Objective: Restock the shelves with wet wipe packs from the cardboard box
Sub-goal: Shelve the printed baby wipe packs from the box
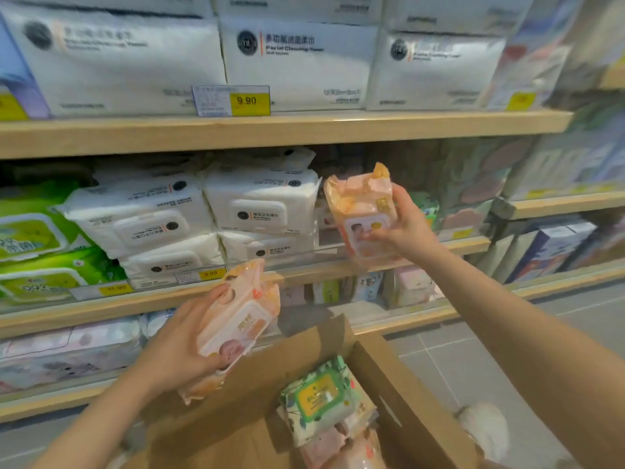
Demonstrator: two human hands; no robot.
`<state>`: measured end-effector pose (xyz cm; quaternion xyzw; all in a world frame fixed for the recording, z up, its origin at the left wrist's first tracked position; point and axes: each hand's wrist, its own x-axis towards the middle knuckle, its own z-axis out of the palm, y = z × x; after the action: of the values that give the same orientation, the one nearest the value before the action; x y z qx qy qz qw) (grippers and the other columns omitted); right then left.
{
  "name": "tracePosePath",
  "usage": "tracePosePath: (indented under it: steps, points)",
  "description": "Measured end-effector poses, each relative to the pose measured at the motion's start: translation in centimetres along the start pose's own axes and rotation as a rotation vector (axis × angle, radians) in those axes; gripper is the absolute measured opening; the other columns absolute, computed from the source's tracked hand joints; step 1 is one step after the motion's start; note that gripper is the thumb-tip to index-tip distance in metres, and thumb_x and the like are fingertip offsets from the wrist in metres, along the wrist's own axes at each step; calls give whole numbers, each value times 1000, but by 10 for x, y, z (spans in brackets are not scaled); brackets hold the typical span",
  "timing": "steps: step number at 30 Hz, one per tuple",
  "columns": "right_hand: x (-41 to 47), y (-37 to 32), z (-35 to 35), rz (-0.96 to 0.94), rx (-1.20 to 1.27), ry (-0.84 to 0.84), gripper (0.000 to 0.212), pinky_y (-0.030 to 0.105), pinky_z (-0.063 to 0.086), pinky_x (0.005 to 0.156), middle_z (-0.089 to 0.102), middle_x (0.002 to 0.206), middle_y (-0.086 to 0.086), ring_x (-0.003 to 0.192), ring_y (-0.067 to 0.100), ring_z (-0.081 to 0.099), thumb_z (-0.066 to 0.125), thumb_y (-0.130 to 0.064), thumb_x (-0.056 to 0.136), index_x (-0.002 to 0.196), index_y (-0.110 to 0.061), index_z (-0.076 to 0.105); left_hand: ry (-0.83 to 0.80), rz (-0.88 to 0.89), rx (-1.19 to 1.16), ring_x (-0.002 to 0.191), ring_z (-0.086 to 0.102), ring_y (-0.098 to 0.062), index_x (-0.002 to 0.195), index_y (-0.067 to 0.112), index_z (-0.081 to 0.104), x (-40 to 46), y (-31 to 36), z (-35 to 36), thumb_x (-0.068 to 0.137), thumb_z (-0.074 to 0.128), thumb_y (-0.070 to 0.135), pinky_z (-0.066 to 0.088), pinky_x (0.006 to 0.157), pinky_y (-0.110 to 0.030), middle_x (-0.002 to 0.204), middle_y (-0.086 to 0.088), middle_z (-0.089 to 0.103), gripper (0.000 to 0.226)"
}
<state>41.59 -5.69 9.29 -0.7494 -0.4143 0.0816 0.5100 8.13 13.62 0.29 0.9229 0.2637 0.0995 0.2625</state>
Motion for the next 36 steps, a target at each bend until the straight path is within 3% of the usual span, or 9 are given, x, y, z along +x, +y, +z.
tracePosePath:
  steps: [4, 7, 13, 18, 21, 26, 28, 33, 36]
  points:
    - [46, 6, 9, 22, 35, 31, 75, 26, 53, 80, 60, 110, -9, 103, 6, 60, 81, -5, 67, 126, -27, 41, 52, 19, -23, 118, 43, -13, 130, 67, 9, 22, 4, 6, 63, 78, 49, 42, 82, -32, 140, 14, 33, 98]
    - [75, 23, 17, 26, -254, -42, 68, 32, 49, 87, 59, 116, 3, 107, 18, 57, 82, -10, 68, 126, -14, 47, 39, 8, -42, 112, 44, -11, 132, 66, 8, 37, 6, 12, 62, 78, 50, 45, 81, -35, 142, 12, 33, 100]
    - [90, 40, 27, 25, -812, -210, 58, 38, 49, 77, 58, 111, 11, 99, 31, 57, 75, -29, 77, 125, -11, 46, -16, 4, -32, 118, 43, -9, 138, 60, 10, 49, -1, 17, 56, 69, 64, 48, 86, -38, 141, 17, 32, 101]
    - [98, 35, 41, 51, -679, -241, 50, 26, 34, 52, 52, 76, -3, 76, 21, 52, 79, -42, 67, 96, -11, 53, -16, -12, -53, 118, 41, -7, 138, 60, 11, 51, 3, 19, 55, 71, 61, 46, 85, -35, 143, 16, 31, 102]
    - [97, 39, 49, 22, -465, -152, 75, 32, 50, 64, 64, 86, 3, 76, 14, 56, 82, -48, 60, 118, -13, 51, -21, 2, -71, 119, 39, -4, 137, 59, 13, 49, 6, 20, 53, 67, 64, 45, 87, -34, 140, 21, 30, 100]
    - [107, 30, 41, -61, -831, -255, 57, 33, 45, 61, 58, 76, 1, 72, 23, 57, 66, -49, 79, 124, -16, 53, -28, 8, -55, 119, 40, -3, 138, 60, 11, 49, 7, 24, 57, 69, 61, 47, 88, -35, 140, 23, 30, 99]
    - [112, 21, 34, -12, -941, -352, 41, 31, 40, 62, 52, 71, -2, 73, 21, 54, 62, -43, 84, 111, -12, 57, -22, 5, -59, 120, 39, -3, 138, 60, 12, 49, 6, 24, 57, 70, 62, 47, 88, -35, 140, 22, 30, 99]
    - [125, 9, 50, 45, -1023, -482, 55, 38, 45, 79, 58, 120, 8, 104, 29, 56, 56, -39, 86, 135, -19, 42, -36, -10, -62, 118, 42, -6, 137, 62, 11, 47, 4, 26, 56, 70, 62, 48, 87, -37, 140, 19, 31, 99]
    - [118, 9, 42, 91, -881, -494, 66, 38, 48, 83, 61, 112, 9, 96, 25, 57, 64, -35, 84, 140, -18, 34, -36, -12, -64, 117, 41, -4, 136, 62, 12, 49, 6, 27, 55, 67, 64, 48, 86, -35, 139, 21, 32, 99]
